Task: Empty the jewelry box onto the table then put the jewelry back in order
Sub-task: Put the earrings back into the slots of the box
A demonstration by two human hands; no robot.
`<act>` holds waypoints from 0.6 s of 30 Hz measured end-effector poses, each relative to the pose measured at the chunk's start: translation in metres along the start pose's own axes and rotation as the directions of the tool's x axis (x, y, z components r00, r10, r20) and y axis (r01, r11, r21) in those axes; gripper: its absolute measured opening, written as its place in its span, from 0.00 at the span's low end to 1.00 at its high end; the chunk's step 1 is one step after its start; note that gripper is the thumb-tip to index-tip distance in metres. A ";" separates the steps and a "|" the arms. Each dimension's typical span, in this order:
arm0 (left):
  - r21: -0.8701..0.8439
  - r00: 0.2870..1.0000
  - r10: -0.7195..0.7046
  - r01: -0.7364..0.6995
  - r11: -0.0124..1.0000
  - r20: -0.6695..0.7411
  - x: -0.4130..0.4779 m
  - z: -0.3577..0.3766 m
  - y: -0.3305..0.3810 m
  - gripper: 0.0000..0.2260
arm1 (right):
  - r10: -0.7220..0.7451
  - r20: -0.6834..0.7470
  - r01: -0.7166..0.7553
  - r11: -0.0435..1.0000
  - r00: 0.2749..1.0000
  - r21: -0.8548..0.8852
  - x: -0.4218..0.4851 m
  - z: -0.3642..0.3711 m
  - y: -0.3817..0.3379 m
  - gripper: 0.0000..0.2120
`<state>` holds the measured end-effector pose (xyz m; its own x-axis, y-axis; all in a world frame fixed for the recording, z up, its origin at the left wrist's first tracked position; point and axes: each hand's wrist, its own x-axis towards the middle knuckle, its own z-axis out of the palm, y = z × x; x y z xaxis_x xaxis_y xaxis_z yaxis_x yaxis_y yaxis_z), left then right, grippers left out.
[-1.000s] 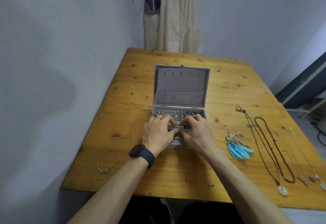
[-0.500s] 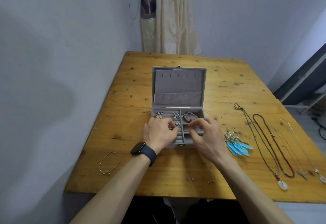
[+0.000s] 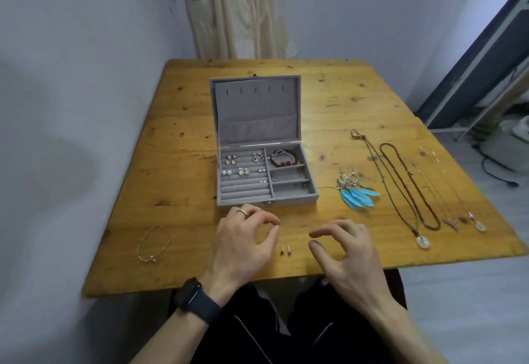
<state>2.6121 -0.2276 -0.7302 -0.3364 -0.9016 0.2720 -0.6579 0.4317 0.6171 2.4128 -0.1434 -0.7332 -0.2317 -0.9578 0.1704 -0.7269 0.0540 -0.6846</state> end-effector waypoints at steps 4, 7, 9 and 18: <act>0.058 0.997 -0.030 0.027 0.998 0.065 -0.023 0.010 -0.003 0.10 | -0.043 0.004 0.043 0.996 0.999 -0.073 -0.012 0.012 -0.004 0.08; 0.097 0.994 -0.024 0.014 0.995 0.106 -0.029 0.010 -0.004 0.11 | -0.087 0.009 0.087 0.986 0.996 -0.140 -0.013 0.019 -0.007 0.08; 0.116 0.995 -0.018 0.006 0.993 0.097 -0.029 0.010 -0.003 0.12 | -0.109 -0.012 0.106 0.982 0.994 -0.158 -0.013 0.024 -0.007 0.08; 0.179 0.999 0.022 -0.029 0.983 0.040 -0.030 0.014 0.002 0.06 | -0.188 -0.026 0.178 0.962 0.982 -0.208 -0.009 0.033 -0.007 0.05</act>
<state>2.6111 -0.1991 -0.7477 -0.3777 -0.8900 0.2554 -0.7577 0.4556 0.4672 2.4414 -0.1445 -0.7532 -0.1076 -0.9432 0.3142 -0.8750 -0.0602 -0.4804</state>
